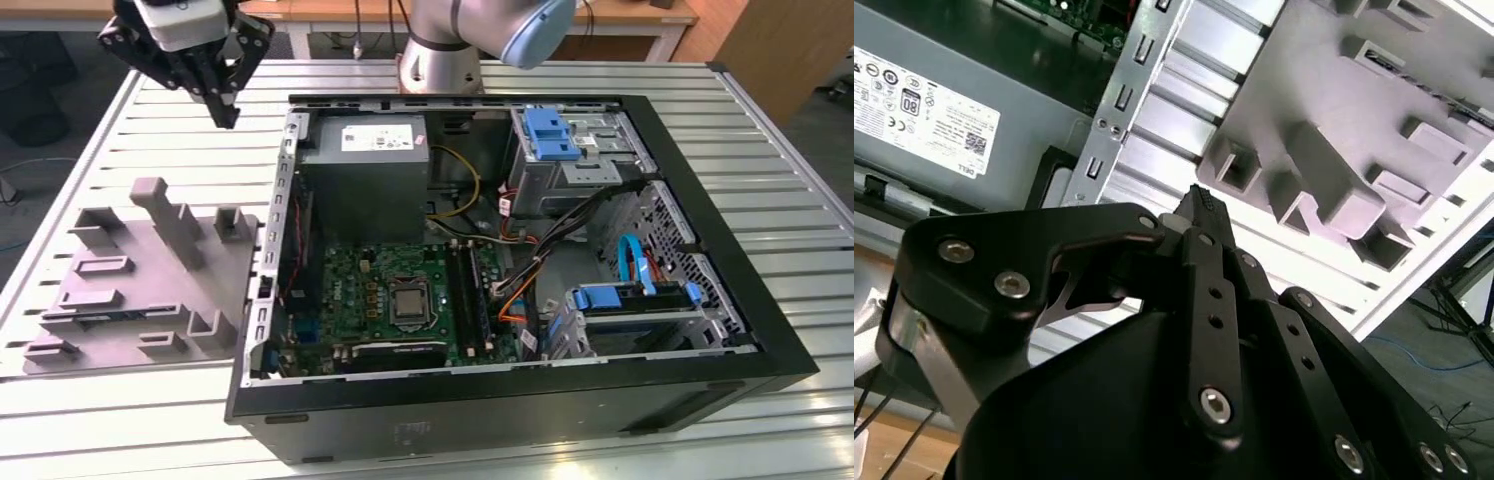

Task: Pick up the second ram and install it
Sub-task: 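Reach for the second ram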

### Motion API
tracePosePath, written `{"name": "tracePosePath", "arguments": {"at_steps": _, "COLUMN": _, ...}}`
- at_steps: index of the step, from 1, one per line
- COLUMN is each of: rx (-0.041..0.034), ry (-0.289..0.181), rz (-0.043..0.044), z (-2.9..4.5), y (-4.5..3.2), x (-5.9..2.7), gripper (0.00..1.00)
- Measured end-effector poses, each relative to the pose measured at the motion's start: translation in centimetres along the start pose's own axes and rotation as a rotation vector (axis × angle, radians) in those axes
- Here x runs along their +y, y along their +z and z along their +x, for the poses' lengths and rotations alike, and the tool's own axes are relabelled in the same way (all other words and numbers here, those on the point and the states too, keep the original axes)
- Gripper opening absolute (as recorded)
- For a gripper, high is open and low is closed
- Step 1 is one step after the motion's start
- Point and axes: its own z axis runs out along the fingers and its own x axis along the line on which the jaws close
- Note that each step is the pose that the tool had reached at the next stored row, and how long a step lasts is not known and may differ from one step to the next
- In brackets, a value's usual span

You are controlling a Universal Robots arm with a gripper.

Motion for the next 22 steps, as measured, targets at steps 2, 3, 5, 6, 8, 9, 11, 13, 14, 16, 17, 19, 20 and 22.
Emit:
{"name": "tracePosePath", "arguments": {"at_steps": 2, "rx": -0.0003, "ry": 0.000, "rz": 0.0000, "z": 0.66, "y": 0.04, "x": -0.05, "gripper": 0.11}}
{"name": "tracePosePath", "arguments": {"at_steps": 3, "rx": -0.0006, "ry": 0.000, "rz": -0.0001, "z": 0.96, "y": 0.06, "x": -0.07, "gripper": 0.11}}
{"name": "tracePosePath", "arguments": {"at_steps": 5, "rx": -0.0006, "ry": 0.000, "rz": 0.0000, "z": 1.45, "y": 0.08, "x": -0.11, "gripper": 0.11}}
{"name": "tracePosePath", "arguments": {"at_steps": 6, "rx": -0.0007, "ry": 0.001, "rz": 0.0000, "z": 1.65, "y": 0.10, "x": -0.13, "gripper": 0.11}}
{"name": "tracePosePath", "arguments": {"at_steps": 8, "rx": -0.0006, "ry": 0.001, "rz": 0.0000, "z": 2.07, "y": 0.13, "x": -0.17, "gripper": 0.11}}
{"name": "tracePosePath", "arguments": {"at_steps": 9, "rx": -0.0008, "ry": 0.001, "rz": -0.0001, "z": 2.29, "y": 0.15, "x": -0.18, "gripper": 0.11}}
{"name": "tracePosePath", "arguments": {"at_steps": 11, "rx": -0.0008, "ry": 0.001, "rz": -0.0001, "z": 2.86, "y": 0.20, "x": -0.23, "gripper": 0.11}}
{"name": "tracePosePath", "arguments": {"at_steps": 13, "rx": -0.0010, "ry": 0.001, "rz": 0.0000, "z": 3.51, "y": 0.25, "x": -0.28, "gripper": 0.11}}
{"name": "tracePosePath", "arguments": {"at_steps": 14, "rx": -0.0010, "ry": 0.002, "rz": 0.0000, "z": 3.82, "y": 0.27, "x": -0.30, "gripper": 0.11}}
{"name": "tracePosePath", "arguments": {"at_steps": 16, "rx": -0.0013, "ry": 0.002, "rz": 0.0000, "z": 4.45, "y": 0.34, "x": -0.36, "gripper": 0.11}}
{"name": "tracePosePath", "arguments": {"at_steps": 17, "rx": -0.0014, "ry": 0.002, "rz": -0.0001, "z": 4.72, "y": 0.38, "x": -0.38, "gripper": 0.11}}
{"name": "tracePosePath", "arguments": {"at_steps": 19, "rx": -0.0014, "ry": 0.002, "rz": -0.0001, "z": 5.21, "y": 0.46, "x": -0.42, "gripper": 0.11}}
{"name": "tracePosePath", "arguments": {"at_steps": 20, "rx": -0.0014, "ry": 0.002, "rz": 0.0000, "z": 5.41, "y": 0.49, "x": -0.44, "gripper": 0.11}}
{"name": "tracePosePath", "arguments": {"at_steps": 22, "rx": -0.0014, "ry": 0.002, "rz": 0.0000, "z": 5.77, "y": 0.58, "x": -0.47, "gripper": 0.11}}
